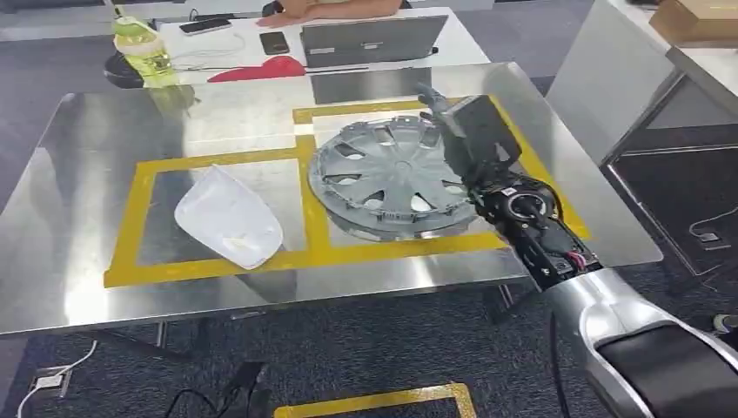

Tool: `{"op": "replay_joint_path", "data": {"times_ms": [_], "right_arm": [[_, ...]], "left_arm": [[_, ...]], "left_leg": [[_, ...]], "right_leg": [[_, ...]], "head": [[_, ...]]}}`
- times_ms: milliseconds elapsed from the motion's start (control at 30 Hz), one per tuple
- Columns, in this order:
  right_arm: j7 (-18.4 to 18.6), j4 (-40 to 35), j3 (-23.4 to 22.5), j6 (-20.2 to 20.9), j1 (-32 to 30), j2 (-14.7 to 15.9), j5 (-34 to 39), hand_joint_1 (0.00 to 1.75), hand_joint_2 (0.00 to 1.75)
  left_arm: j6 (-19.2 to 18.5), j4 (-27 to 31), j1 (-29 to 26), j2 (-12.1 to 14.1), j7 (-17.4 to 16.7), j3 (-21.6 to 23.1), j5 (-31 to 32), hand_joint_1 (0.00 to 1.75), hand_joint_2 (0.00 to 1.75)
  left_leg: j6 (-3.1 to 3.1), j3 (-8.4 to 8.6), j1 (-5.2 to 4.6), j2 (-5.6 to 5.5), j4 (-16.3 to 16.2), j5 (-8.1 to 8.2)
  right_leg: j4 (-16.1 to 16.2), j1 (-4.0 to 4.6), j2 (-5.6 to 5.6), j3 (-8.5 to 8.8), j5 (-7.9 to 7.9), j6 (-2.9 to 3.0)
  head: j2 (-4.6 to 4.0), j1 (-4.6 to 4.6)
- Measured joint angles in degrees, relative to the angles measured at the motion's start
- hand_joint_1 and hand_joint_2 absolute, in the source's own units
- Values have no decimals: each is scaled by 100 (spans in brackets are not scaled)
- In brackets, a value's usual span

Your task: Take the parts from the cabinet and place them on the table.

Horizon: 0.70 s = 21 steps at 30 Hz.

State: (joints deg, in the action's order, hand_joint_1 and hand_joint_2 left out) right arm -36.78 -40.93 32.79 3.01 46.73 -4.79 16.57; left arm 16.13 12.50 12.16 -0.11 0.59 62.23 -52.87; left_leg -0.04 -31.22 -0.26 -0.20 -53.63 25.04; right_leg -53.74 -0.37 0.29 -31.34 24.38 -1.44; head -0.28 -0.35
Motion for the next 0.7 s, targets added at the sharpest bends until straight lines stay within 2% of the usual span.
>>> {"op": "replay_joint_path", "data": {"times_ms": [133,200,367,600,633,700], "right_arm": [[-197,-867,-221,764,-651,0,1461,0,0],[-223,-1339,-313,996,-1011,0,1817,0,0],[-160,-2382,-479,819,-1718,44,1611,0,0],[-92,-3210,-584,773,-2095,85,1560,0,0],[-83,-3302,-588,773,-2143,90,1558,0,0],[-68,-3454,-608,773,-2211,90,1558,0,0]], "left_arm": [[77,0,-76,17,57,-2,-121,0,0],[129,0,-125,26,57,-2,-149,0,0],[136,0,-204,44,9,-2,-160,0,0],[136,0,-223,48,-92,-2,-109,0,0],[136,0,-222,50,-109,-2,-101,0,0],[136,0,-225,52,-131,-2,-92,0,0]], "left_leg": [[-1,1,0,-1,0,1],[-4,1,0,0,1,4],[-4,0,0,1,2,5],[-4,6,0,9,2,4],[15,-4,-37,11,-34,18],[39,-7,-30,11,-46,33]], "right_leg": [[0,1,0,-1,6,1],[0,1,0,-3,6,0],[1,0,1,-5,8,0],[1,0,6,-4,5,1],[14,-33,8,1,-4,-20],[8,-26,6,4,3,-34]], "head": [[0,0],[0,2],[0,2],[0,-2],[0,-4],[0,-13]]}}
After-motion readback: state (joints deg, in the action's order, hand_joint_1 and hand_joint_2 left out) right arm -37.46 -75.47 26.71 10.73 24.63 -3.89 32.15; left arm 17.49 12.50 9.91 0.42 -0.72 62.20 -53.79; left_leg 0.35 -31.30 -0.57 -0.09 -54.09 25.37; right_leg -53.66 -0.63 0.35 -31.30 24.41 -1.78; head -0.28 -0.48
